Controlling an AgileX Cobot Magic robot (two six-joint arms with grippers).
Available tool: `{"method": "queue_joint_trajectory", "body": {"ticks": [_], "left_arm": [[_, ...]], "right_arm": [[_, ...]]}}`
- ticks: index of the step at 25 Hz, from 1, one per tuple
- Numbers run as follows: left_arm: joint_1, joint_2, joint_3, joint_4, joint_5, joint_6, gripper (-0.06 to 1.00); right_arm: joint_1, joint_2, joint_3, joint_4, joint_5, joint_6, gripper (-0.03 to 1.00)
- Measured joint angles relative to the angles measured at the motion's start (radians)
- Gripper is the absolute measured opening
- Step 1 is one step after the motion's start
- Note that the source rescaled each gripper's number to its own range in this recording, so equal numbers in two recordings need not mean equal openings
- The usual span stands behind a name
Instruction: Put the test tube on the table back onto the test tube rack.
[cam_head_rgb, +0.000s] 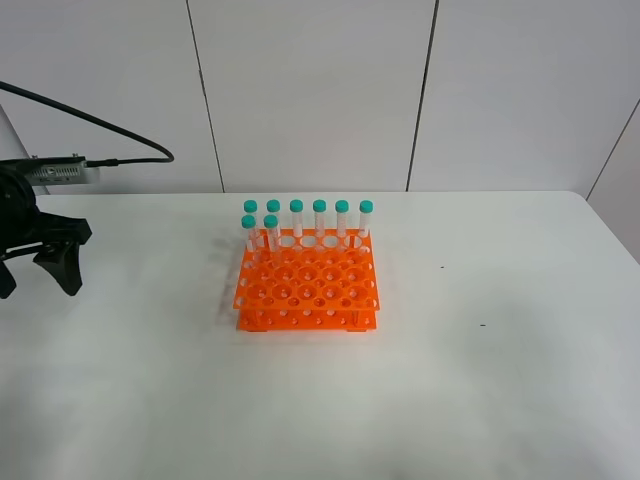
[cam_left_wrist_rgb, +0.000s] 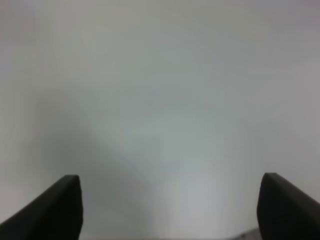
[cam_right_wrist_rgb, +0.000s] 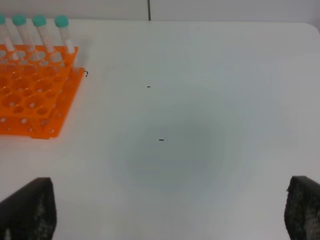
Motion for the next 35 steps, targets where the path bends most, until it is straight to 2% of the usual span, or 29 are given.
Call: {"method": "queue_joint_trajectory", "body": {"ticks": [5,12,23,27,31,35], "left_arm": [[0.001,-0.001,0.035,-0.006,0.006,0.0,1.0],[0.001,-0.161,0.243,-0.022,0.006,0.0,1.0],[0.001,-0.772,0.651,-0.022,-0.013,0.0,1.0],[0.001,-1.002,0.68,-0.036,-0.08,0.0,1.0],[0.001,-1.19,0.703,-0.082,-0.098,0.0,1.0],[0.001,-1.321,0.712,-0.088,-0.112,0.0,1.0]], "right_arm": [[0.0,0.0,0.0,0.0,0.0,0.0,1.0],[0.0,0.0,0.0,0.0,0.0,0.0,1.0],[0.0,0.0,0.0,0.0,0.0,0.0,1.0],[0.0,0.0,0.0,0.0,0.0,0.0,1.0],[0.0,0.0,0.0,0.0,0.0,0.0,1.0],[0.0,0.0,0.0,0.0,0.0,0.0,1.0]]}}
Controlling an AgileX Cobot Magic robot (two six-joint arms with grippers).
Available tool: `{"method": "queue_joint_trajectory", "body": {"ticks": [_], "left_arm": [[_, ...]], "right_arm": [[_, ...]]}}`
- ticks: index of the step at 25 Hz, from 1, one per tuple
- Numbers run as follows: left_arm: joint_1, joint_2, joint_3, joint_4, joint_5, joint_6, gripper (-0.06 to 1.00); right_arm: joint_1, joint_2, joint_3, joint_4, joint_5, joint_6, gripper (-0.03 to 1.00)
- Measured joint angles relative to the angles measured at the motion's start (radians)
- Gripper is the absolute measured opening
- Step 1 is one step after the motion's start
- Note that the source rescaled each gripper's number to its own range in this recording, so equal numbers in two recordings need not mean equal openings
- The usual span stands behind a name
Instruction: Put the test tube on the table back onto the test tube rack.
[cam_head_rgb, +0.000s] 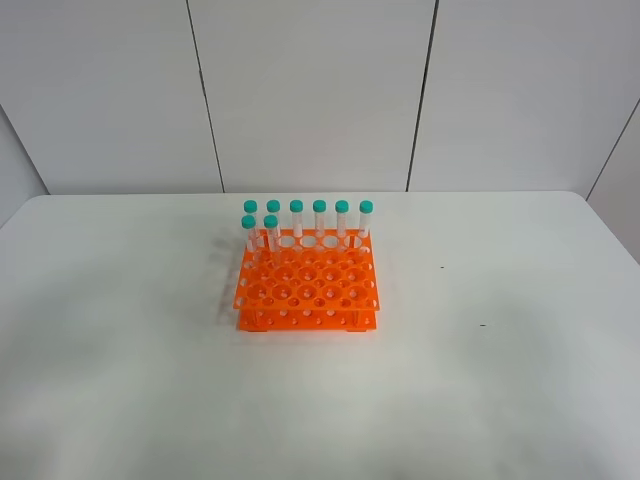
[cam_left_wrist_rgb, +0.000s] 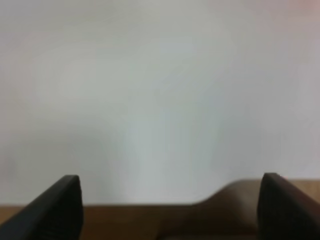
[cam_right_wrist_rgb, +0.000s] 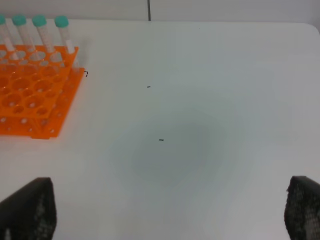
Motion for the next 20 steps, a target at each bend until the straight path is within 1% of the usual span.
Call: {"method": "queue_joint_trajectory", "body": {"ticks": [4,12,17,20], "left_arm": [[0.0,-0.06,0.0,0.0,-0.001,0.01,1.0],[-0.001,-0.061,0.0,0.0,-0.001,0.01,1.0],[-0.053,-0.079,0.0,0.001,-0.001,0.01,1.0],[-0.063,-0.126,0.002,0.001,-0.001,0.01,1.0]], "right_arm": [[0.0,0.0,0.0,0.0,0.0,0.0,1.0],[0.0,0.0,0.0,0.0,0.0,0.0,1.0],[0.0,0.0,0.0,0.0,0.0,0.0,1.0],[0.0,0.0,0.0,0.0,0.0,0.0,1.0]]}}
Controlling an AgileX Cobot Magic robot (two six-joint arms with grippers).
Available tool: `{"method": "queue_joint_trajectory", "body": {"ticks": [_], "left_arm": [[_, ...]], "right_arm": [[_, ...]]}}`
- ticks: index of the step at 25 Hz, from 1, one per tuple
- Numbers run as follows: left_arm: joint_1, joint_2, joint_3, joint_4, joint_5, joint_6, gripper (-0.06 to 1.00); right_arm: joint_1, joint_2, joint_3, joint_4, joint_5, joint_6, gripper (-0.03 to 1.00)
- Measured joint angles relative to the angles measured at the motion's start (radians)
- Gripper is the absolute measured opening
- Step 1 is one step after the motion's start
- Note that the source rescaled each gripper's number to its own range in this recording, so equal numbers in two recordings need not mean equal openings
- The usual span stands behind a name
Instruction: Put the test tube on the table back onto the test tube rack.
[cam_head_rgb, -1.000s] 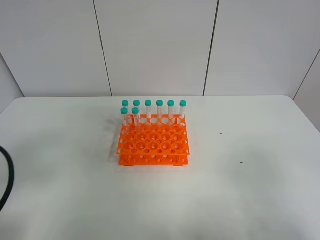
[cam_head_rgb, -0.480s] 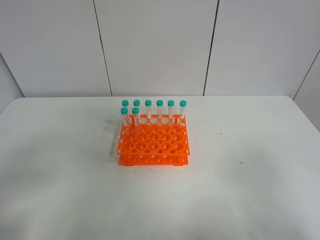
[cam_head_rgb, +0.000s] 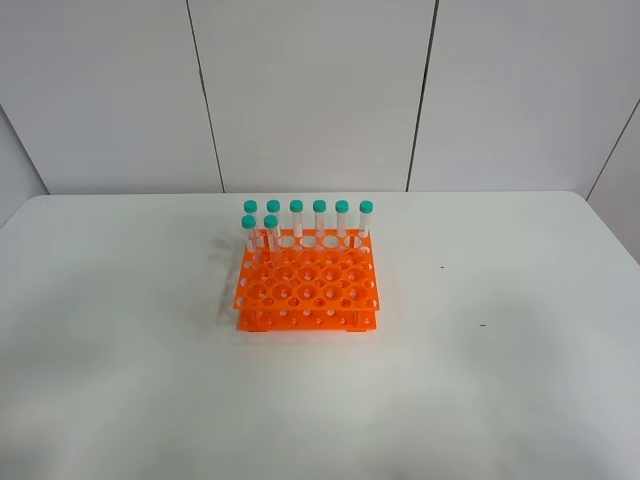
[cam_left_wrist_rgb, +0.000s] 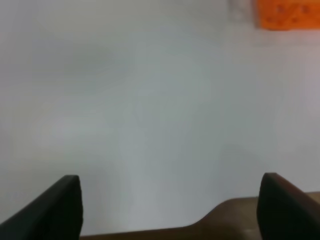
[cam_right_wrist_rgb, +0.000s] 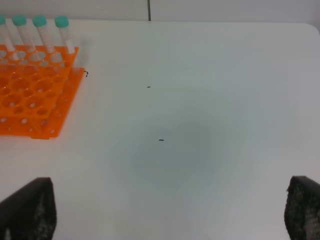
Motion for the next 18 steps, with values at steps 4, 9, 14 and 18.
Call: {"method": "queue_joint_trajectory", "body": {"ticks": [4,9,14,18], "left_arm": [[0.003,-0.098,0.0,0.0,0.0,0.0,1.0],[0.005,-0.168,0.0,-0.001,0.0,0.0,1.0],[0.005,-0.171,0.0,-0.003,0.0,0.0,1.0],[0.005,-0.171,0.0,-0.003,0.0,0.0,1.0]], "right_arm": [[0.0,0.0,0.0,0.0,0.0,0.0,1.0],[0.0,0.0,0.0,0.0,0.0,0.0,1.0],[0.0,0.0,0.0,0.0,0.0,0.0,1.0],[0.0,0.0,0.0,0.0,0.0,0.0,1.0]]}}
